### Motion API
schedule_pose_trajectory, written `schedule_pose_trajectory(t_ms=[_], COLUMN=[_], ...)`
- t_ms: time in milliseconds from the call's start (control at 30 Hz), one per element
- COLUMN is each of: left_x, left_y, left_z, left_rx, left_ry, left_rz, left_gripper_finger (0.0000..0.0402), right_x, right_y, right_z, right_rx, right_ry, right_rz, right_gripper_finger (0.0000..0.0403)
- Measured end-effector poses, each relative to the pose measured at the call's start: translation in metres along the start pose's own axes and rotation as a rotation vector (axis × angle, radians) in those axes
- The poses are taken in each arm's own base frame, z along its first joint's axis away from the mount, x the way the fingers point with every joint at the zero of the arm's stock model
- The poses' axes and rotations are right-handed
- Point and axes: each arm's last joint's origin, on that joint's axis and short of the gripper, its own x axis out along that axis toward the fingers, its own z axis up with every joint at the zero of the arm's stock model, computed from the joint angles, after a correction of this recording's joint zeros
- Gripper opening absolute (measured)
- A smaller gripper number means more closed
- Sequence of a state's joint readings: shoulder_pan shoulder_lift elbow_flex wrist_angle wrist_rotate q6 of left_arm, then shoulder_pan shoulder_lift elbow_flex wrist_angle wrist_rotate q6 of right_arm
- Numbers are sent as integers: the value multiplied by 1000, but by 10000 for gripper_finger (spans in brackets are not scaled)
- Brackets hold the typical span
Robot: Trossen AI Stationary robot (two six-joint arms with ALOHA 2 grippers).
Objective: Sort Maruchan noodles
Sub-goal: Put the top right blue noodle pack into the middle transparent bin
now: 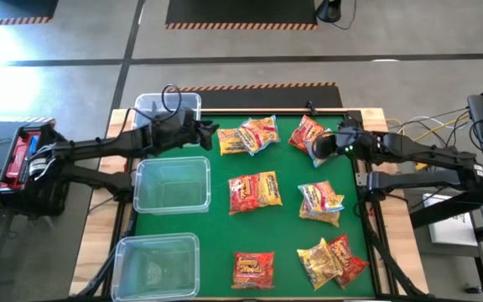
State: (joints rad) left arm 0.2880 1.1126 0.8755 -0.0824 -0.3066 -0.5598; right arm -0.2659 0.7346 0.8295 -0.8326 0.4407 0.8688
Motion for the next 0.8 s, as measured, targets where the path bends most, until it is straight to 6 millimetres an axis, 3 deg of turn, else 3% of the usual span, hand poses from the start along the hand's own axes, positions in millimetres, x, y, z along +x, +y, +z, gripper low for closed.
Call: schedule_pose_trajectory(t_ms=[167,567,800], left_x=[9,24,37], left_y=[-1,-9,-13], left_z=[-2,0,1], left_rx=[6,17,15], left_ry=[33,66,82], left_rz=[-6,-26,-15], left_gripper_finger=[150,150,150], right_x=[12,43,58], right_y=[-3,-13,-25], right_z=[4,9,8], right_rx=[-49,-237,-400], right_ry=[95,318,506], right_rz=[9,9,-125], right_gripper_finger=[70,161,161])
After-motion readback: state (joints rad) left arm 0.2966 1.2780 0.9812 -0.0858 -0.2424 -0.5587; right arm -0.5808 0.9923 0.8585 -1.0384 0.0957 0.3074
